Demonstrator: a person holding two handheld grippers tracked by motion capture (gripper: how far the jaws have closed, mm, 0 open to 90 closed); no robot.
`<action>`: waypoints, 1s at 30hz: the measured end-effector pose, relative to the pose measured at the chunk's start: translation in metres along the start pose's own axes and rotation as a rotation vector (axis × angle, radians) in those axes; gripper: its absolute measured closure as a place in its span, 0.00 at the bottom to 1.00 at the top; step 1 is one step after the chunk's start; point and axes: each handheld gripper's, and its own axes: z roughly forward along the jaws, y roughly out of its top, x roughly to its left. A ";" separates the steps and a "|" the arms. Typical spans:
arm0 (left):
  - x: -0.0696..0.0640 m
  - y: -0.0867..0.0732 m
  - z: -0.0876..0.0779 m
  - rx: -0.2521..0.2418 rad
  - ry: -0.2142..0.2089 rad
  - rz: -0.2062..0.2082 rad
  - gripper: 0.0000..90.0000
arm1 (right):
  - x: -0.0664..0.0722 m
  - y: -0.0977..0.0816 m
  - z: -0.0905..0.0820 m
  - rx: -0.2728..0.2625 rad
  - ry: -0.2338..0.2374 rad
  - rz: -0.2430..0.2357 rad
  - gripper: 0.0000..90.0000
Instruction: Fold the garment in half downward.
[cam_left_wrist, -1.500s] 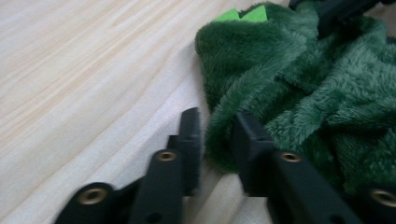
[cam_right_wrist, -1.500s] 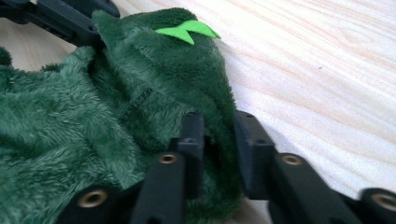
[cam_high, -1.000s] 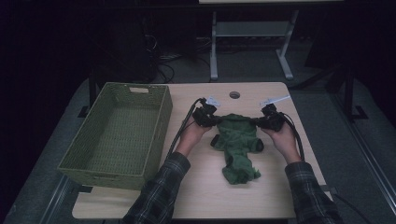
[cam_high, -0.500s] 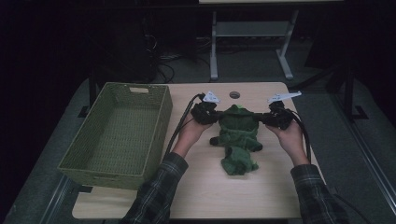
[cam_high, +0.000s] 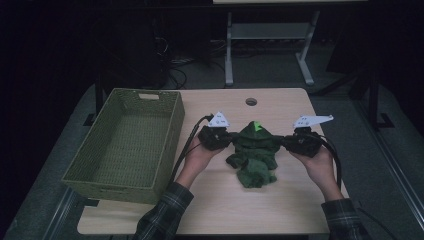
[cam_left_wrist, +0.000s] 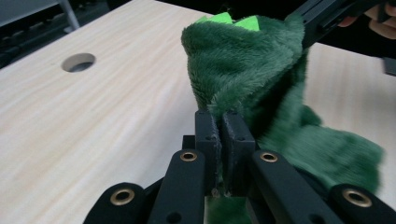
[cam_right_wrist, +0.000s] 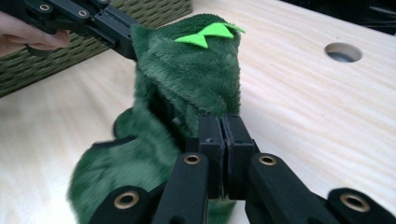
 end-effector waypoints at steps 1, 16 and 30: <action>-0.003 -0.002 -0.002 0.000 -0.004 0.012 0.95 | 0.003 -0.003 -0.002 -0.007 0.000 -0.005 0.98; -0.051 -0.034 -0.014 0.001 -0.073 0.081 0.95 | 0.041 -0.045 -0.018 -0.002 0.079 -0.026 0.97; -0.076 -0.074 0.002 0.103 -0.143 0.113 0.95 | 0.060 -0.082 -0.013 0.074 0.129 -0.018 0.97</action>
